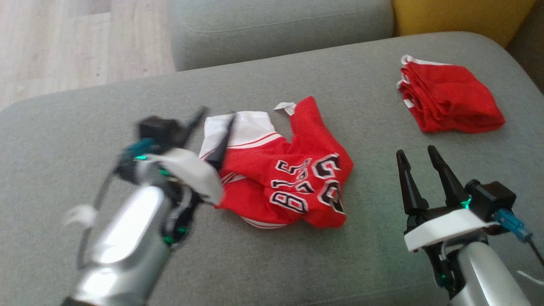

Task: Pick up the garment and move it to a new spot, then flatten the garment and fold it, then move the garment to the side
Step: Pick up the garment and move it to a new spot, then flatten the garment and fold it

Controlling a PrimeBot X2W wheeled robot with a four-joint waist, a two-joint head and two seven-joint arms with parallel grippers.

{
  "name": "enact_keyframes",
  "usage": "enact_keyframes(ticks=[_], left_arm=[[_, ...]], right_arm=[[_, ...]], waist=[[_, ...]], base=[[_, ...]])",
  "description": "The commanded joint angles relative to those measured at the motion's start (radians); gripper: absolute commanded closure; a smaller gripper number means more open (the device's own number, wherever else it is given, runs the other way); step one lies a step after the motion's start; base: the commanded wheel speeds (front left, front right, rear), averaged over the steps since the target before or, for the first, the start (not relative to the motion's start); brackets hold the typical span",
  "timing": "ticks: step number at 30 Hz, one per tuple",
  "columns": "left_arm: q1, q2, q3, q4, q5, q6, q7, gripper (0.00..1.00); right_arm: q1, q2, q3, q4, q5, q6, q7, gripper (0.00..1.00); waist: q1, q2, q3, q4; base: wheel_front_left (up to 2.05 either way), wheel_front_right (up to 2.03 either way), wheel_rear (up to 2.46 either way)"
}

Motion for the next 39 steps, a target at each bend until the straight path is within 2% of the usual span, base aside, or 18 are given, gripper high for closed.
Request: enact_keyframes(ticks=[1, 5, 8, 15, 23, 39], left_arm=[[-0.012, 0.055, 0.066, -0.065, 0.009, 0.025, -0.034, 0.0], [0.093, 0.124, 0.144, -0.159, -0.012, 0.091, -0.082, 0.0], [0.186, 0.153, 0.187, -0.215, -0.022, 0.135, -0.111, 0.0], [0.359, 0.14, 0.222, -0.314, -0.007, 0.199, -0.148, 0.0], [0.398, 0.118, 0.207, -0.343, 0.046, 0.213, -0.154, 0.0], [0.393, 0.109, 0.217, -0.332, 0.053, 0.204, -0.155, 0.0]], right_arm=[[-0.016, -0.016, 0.011, -0.042, -0.005, -0.001, 0.0, 0.0], [0.001, -0.021, 0.003, -0.056, -0.007, -0.001, 0.004, 0.0], [0.019, -0.022, -0.007, -0.062, -0.005, -0.001, 0.006, 0.0], [0.052, -0.019, -0.032, -0.075, -0.007, -0.001, 0.015, 0.0], [0.055, -0.02, -0.035, -0.087, -0.01, -0.001, 0.029, 0.0], [0.047, -0.015, -0.026, -0.089, -0.009, -0.001, 0.034, 0.0]], waist=[[0.0001, 0.0, -0.007, 0.017], [0.0001, 0.0, -0.007, 0.037], [0.0001, 0.0, -0.007, 0.048], [0.0001, 0.0, -0.005, 0.06], [0.0001, 0.0, -0.01, 0.067], [0.0001, 0.0, -0.003, 0.052]], base=[[0.0, 0.0, 0.0], [0.0, 0.0, 0.0], [0.0, 0.0, 0.0], [0.0, 0.0, 0.0], [0.0, 0.0, 0.0], [0.0, 0.0, 0.0]])
